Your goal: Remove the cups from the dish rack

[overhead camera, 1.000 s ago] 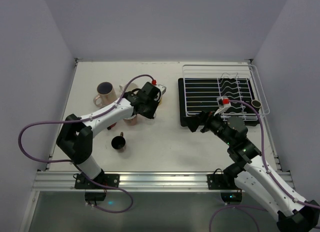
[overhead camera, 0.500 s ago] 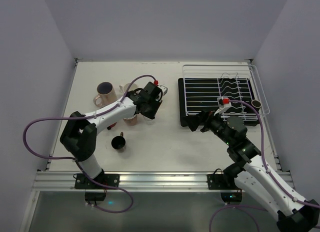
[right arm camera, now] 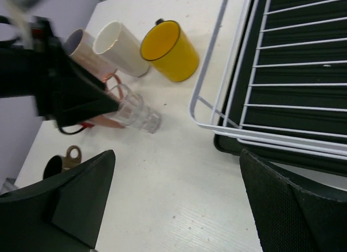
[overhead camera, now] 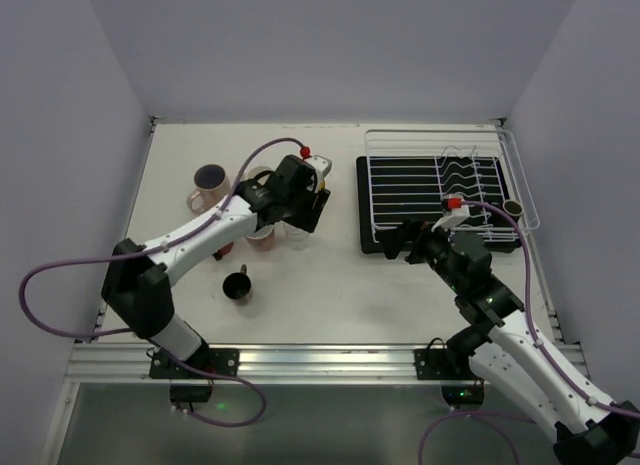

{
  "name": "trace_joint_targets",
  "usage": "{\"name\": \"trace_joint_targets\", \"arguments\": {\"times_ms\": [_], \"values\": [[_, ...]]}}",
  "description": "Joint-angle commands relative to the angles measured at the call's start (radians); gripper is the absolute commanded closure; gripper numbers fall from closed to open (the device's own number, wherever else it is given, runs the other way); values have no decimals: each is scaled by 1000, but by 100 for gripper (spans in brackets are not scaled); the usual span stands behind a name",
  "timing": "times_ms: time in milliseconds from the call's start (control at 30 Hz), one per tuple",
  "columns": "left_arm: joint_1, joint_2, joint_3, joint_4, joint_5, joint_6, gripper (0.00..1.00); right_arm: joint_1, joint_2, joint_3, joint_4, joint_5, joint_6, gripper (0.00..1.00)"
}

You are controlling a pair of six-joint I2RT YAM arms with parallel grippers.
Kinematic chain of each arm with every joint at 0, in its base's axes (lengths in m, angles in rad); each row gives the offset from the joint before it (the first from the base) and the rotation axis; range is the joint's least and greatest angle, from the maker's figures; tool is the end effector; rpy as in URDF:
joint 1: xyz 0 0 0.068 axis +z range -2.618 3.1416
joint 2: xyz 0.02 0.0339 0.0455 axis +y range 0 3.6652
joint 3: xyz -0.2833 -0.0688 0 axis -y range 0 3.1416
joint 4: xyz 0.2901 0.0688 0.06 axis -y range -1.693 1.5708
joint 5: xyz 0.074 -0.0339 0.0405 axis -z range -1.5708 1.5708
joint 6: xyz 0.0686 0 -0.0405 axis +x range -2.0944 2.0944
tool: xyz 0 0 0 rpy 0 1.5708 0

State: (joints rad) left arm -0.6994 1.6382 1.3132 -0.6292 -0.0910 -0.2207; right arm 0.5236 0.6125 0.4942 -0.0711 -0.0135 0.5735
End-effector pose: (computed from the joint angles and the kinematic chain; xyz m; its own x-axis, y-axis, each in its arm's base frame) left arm 0.3219 -0.2627 0.2443 -0.7407 0.3382 -0.5805 0.4496 0.8916 -0.0542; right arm 0.1930 0.1125 0.2749 -0.4145 0.3872 -0.8236 -0.3411 0.7729 0.5350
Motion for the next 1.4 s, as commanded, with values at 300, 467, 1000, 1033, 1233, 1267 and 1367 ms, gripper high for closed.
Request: {"name": "trace_joint_targets", "arguments": {"times_ms": [300, 467, 1000, 1033, 1233, 1267, 1367], "values": [[-86, -823, -305, 341, 154, -65, 22, -290, 96, 214, -220, 438, -124, 1], [-86, -1079, -560, 376, 229, -89, 20, -454, 188, 260, -210, 483, -136, 1], [-86, -1249, -643, 327, 320, -49, 20, -660, 616, 411, -190, 673, -150, 19], [-86, -1255, -644, 329, 324, -49, 20, -668, 630, 417, -188, 663, -159, 19], [-114, -1279, -643, 321, 304, -49, 20, -691, 747, 491, -190, 681, -211, 20], [-118, -1279, -644, 321, 301, -49, 20, -694, 754, 501, -190, 678, -215, 20], [-123, -1275, -643, 321, 297, -48, 20, -701, 785, 517, -190, 653, -219, 20]]}}
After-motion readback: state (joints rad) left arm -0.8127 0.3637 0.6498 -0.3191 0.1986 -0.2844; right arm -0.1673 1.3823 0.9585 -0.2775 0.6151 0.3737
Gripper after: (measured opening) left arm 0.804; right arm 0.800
